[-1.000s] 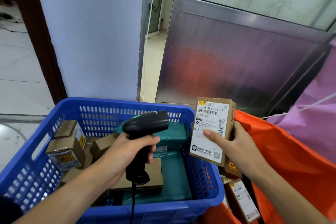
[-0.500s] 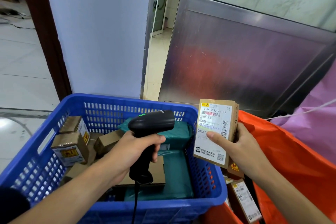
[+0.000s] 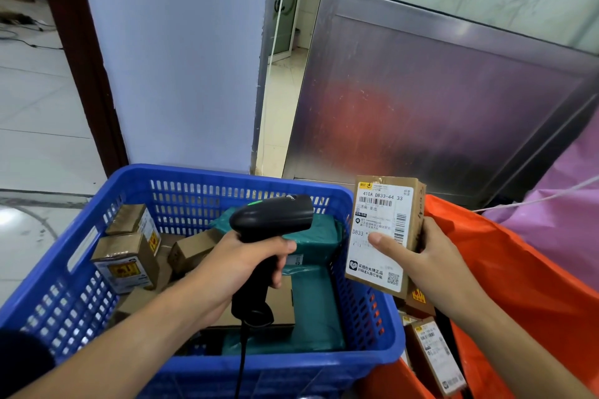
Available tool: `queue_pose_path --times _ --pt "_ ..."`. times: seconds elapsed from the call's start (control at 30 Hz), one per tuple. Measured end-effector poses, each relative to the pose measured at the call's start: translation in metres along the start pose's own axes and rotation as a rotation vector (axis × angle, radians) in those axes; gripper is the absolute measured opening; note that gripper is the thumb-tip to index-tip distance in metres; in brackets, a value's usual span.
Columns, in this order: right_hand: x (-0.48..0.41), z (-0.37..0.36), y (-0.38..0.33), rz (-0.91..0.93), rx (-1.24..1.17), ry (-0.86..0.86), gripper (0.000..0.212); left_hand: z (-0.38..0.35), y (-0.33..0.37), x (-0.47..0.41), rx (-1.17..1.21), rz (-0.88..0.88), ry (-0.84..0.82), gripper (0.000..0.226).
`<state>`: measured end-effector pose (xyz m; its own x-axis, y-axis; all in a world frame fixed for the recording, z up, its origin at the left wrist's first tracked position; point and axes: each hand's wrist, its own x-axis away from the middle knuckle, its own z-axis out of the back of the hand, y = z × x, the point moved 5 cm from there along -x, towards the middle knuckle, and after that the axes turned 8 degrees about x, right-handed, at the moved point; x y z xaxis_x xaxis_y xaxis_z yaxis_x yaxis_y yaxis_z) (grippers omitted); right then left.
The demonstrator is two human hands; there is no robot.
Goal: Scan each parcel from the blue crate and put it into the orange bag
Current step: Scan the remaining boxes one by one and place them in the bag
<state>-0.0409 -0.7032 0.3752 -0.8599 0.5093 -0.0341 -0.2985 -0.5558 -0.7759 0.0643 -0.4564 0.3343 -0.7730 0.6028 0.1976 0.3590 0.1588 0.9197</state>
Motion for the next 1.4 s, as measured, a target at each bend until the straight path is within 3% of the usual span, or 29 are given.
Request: queue_pose_path --times 0.6,0.9,1.07,1.27,1.4 --pt "-0.003 0.001 0.006 -0.007 0.043 0.007 0.052 -0.002 -0.001 -0.005 0.070 -0.012 0.023 0.010" --pt "-0.018 0.023 0.028 -0.182 -0.044 0.058 0.049 -0.008 -0.002 -0.005 0.058 0.003 0.031 0.023" --pt "-0.027 0.037 0.043 -0.185 -0.060 0.049 0.070 -0.010 -0.004 -0.003 0.092 -0.004 0.075 0.020" --pt "-0.031 0.065 0.066 -0.250 -0.053 0.081 0.064 -0.011 -0.010 0.003 0.081 0.012 0.075 0.023" --pt "-0.039 0.081 0.090 -0.343 -0.252 0.157 0.055 -0.019 -0.013 0.001 0.079 0.021 0.084 0.031"
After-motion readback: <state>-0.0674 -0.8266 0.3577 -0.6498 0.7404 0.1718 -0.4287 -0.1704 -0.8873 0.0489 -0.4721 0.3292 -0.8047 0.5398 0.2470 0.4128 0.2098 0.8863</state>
